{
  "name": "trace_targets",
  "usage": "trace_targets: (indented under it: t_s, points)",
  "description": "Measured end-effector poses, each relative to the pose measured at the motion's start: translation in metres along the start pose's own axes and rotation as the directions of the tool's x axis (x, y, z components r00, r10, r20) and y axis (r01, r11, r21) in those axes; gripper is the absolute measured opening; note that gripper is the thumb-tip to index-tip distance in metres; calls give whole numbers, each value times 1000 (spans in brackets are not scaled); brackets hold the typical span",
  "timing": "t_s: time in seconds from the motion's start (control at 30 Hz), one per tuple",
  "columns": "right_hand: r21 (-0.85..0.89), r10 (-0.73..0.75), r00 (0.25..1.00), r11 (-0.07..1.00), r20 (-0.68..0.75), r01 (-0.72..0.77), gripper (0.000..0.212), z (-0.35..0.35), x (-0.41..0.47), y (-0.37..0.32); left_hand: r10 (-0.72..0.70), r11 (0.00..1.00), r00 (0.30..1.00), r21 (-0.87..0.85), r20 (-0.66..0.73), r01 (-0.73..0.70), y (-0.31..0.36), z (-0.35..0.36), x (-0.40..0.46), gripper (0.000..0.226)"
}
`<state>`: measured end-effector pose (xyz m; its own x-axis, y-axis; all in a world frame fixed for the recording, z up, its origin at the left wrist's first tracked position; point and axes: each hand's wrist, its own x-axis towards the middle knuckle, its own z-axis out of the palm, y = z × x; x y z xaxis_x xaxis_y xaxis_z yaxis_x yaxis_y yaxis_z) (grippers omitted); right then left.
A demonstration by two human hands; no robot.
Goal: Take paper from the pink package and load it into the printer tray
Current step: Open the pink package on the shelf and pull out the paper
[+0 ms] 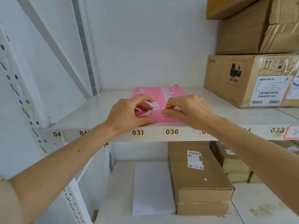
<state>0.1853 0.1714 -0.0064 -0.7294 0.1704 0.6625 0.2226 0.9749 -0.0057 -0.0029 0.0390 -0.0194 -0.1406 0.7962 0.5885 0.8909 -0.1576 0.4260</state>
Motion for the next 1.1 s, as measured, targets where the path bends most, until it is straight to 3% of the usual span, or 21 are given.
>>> trace_targets:
  t_s: [0.4,0.53,0.77,0.9,1.1]
  points:
    - [48,95,995,994,0,-95,29,-1,3,-4,-67,996,997,54,-32,68,4,3,7,56]
    - [109,115,992,988,-58,-108,25,-2,4,-1,-81,992,996,91,-44,84,8,2,8,62]
    - [77,101,995,992,-8,-100,31,-12,5,-2,-85,995,996,44,-15,86,5,0,9,63]
    - [-14,86,990,996,111,-85,33,-21,-2,7,-55,998,998,26,-24,56,3,-2,8,52]
    - [-69,44,998,997,40,-41,21,-22,-7,16,-104,975,989,186,-109,123,18,8,12,61]
